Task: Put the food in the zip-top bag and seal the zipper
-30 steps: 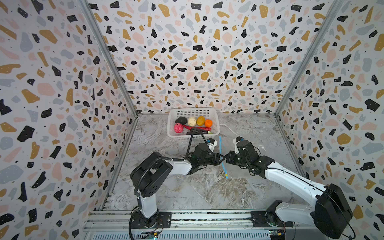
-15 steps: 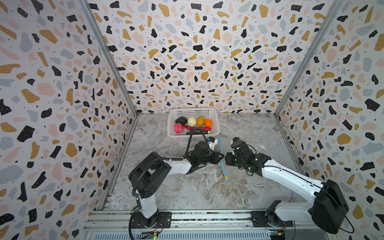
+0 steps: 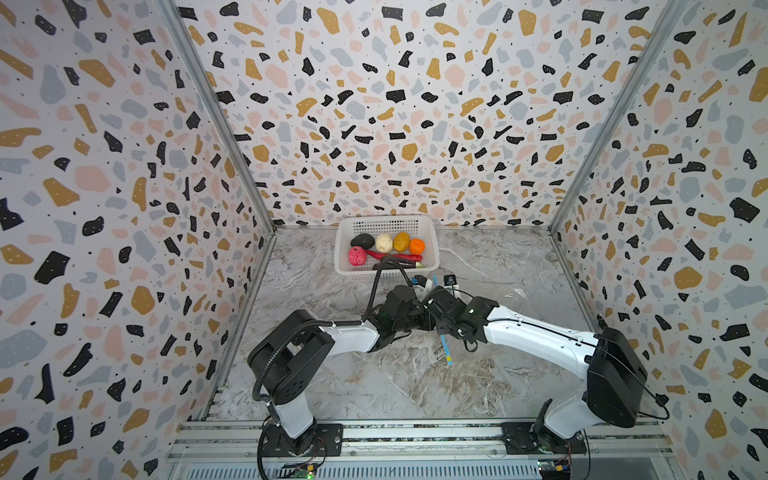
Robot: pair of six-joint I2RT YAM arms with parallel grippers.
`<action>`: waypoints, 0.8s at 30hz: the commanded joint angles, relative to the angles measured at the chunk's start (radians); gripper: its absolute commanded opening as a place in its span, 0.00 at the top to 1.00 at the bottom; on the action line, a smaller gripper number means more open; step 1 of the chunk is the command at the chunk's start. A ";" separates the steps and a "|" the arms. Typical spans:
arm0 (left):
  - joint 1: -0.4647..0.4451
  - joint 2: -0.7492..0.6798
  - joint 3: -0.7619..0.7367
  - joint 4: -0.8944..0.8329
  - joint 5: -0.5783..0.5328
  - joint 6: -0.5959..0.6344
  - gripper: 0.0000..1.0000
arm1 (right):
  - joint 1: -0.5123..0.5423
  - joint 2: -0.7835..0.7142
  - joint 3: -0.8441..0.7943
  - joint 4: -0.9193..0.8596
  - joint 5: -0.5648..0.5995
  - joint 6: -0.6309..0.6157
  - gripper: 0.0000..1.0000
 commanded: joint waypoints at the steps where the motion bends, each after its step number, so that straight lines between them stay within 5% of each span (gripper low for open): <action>1: -0.011 -0.038 -0.010 0.044 -0.004 -0.010 1.00 | 0.021 0.024 0.052 -0.084 0.126 0.015 0.80; 10: -0.014 -0.012 0.005 0.022 -0.015 -0.015 1.00 | 0.059 0.043 0.145 -0.191 0.190 0.035 1.00; 24: -0.061 0.108 0.194 0.005 -0.020 -0.140 1.00 | -0.016 -0.103 0.193 -0.455 0.241 0.089 1.00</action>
